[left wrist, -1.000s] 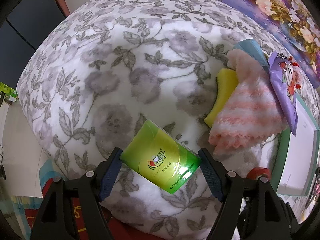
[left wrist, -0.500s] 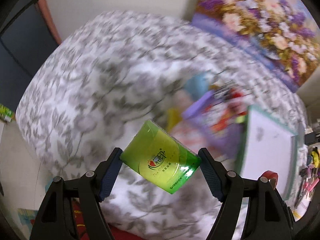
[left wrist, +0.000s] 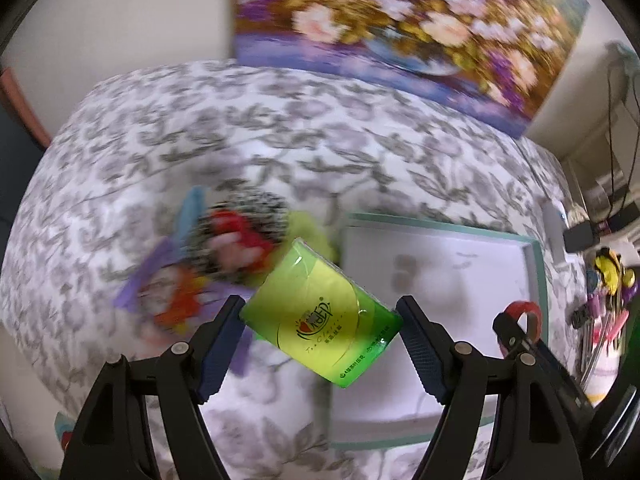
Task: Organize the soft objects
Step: 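Place the tissue pack in the tray with the left tool while the right tool drops the tape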
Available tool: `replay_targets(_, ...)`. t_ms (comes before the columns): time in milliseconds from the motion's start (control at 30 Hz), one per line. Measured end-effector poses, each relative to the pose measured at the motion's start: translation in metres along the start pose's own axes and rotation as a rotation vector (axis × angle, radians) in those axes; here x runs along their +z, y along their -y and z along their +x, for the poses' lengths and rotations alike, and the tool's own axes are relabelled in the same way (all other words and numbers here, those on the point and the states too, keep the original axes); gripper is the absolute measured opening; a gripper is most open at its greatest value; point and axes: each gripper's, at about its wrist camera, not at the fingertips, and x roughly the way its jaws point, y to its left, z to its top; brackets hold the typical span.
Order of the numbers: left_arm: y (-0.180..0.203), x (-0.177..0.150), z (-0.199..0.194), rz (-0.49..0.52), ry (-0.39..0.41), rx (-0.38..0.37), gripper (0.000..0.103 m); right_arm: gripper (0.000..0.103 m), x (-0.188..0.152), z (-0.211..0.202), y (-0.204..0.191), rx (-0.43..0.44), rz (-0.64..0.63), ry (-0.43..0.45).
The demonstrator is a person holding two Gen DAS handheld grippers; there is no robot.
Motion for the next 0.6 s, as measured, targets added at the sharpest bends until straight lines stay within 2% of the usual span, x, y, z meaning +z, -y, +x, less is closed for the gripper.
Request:
replay_targets(100, 0.022, 0.002, 0.014, 0.039, -0.006, -0.012, 0.078, 0.06, 0.012, 0.011, 0.02, -0.022, 0.041, -0.014)
replay_targets(233, 0.042, 0.006, 0.029, 0.081, -0.006, -0.011, 0.078, 0.06, 0.025, 0.021, 0.033, -0.079, 0.023, -0.017)
replay_targets(400, 0.061, 0.017, 0.044, 0.11, 0.004, -0.025, 0.078, 0.06, 0.037, 0.026, 0.036, -0.098, 0.005, -0.017)
replay_targets(600, 0.072, 0.015, 0.065, 0.127, -0.038, -0.045, 0.078, 0.061, 0.043, 0.03, 0.033, -0.121, -0.031, -0.024)
